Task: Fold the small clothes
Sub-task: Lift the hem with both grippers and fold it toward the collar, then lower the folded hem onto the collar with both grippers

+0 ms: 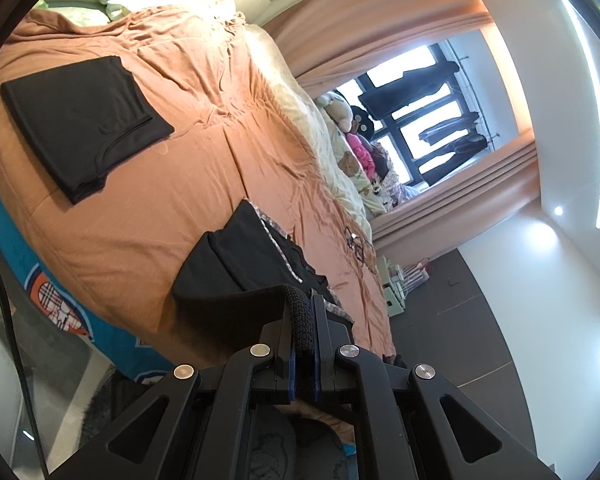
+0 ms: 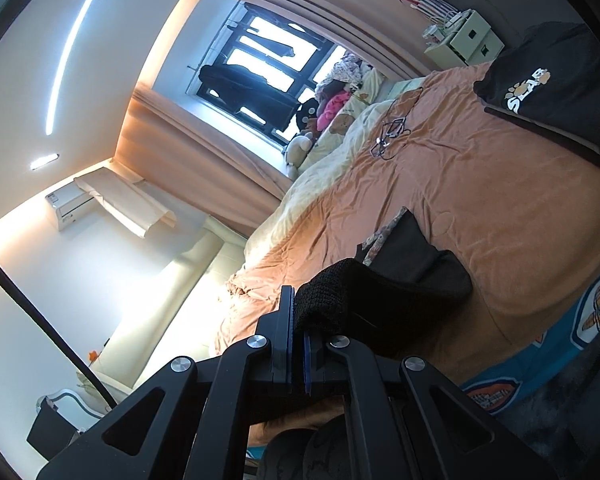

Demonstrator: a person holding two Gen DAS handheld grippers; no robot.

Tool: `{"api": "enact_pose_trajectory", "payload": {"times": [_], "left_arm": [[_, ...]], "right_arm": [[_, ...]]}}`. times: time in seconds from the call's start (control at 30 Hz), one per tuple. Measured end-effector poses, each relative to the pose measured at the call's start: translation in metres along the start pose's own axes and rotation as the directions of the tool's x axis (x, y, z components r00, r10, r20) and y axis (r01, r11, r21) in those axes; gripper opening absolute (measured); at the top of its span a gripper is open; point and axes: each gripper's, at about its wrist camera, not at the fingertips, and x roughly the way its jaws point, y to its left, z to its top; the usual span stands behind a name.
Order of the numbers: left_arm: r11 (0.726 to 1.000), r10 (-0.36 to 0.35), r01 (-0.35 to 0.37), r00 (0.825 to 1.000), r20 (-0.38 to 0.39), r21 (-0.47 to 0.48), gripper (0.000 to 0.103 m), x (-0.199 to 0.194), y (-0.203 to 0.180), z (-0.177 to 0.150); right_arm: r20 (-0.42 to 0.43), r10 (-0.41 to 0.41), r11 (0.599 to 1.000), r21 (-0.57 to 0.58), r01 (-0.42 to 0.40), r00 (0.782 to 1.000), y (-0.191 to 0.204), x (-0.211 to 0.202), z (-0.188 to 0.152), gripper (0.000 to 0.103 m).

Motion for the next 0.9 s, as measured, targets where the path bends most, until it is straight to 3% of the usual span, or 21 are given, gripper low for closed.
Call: {"api": "enact_pose_trajectory", "payload": {"times": [0.37,0.9], "left_arm": [[0.998,0.058,-0.059,0.998,-0.036,-0.022,0.005,0.080,0.006,0.046],[0.981,0.180,-0.188,0.976,-0.124,-0.050,0.005,0.195,0.032,0.098]], "right_arm": [[-0.031,-0.042,0.999,0.019,0.042,0.999,-0.004,0.075,0.029,0.000],[-0.093,-0.138,0.990,0.012,0.139,0.986,0.000,0.173,0.070,0.000]]}}
